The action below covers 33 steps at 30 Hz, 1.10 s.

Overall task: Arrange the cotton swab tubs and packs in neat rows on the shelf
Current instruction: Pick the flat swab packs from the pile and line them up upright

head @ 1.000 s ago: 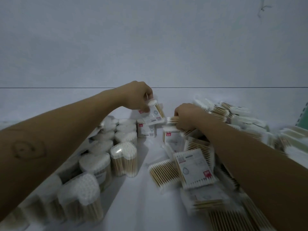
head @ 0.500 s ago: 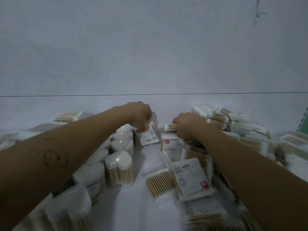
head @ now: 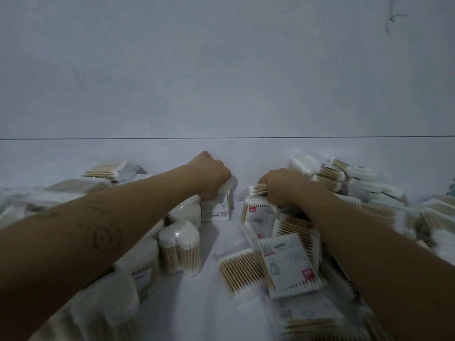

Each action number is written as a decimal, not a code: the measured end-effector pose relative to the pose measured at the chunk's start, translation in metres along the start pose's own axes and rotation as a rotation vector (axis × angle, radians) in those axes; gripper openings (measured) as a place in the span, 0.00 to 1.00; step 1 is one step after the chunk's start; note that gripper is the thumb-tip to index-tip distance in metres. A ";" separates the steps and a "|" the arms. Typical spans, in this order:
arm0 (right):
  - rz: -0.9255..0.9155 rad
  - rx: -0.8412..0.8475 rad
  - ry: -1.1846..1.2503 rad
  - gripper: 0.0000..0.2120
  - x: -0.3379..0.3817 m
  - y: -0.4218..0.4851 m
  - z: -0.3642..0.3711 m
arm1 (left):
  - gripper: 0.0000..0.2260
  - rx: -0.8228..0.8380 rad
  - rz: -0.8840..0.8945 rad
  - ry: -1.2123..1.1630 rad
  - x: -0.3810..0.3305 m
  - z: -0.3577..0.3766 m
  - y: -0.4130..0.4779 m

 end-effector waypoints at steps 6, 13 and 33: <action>-0.046 -0.104 0.172 0.15 0.000 -0.006 -0.004 | 0.17 -0.020 -0.020 -0.026 0.000 0.002 -0.007; -0.036 -0.300 0.848 0.09 -0.001 -0.028 -0.051 | 0.29 -0.227 -0.141 -0.706 0.026 -0.035 -0.039; -0.106 -0.469 0.935 0.13 0.015 -0.048 -0.049 | 0.12 -0.886 -0.629 -1.281 -0.043 -0.063 -0.070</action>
Point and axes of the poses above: each hand's wrist, its own y-axis towards the middle knuckle, its own z-axis out of the palm, x = y × z, the point moved 2 cm from there along y, towards the middle knuckle, and after that the axes turned 1 degree about y, right-handed, at the moved point
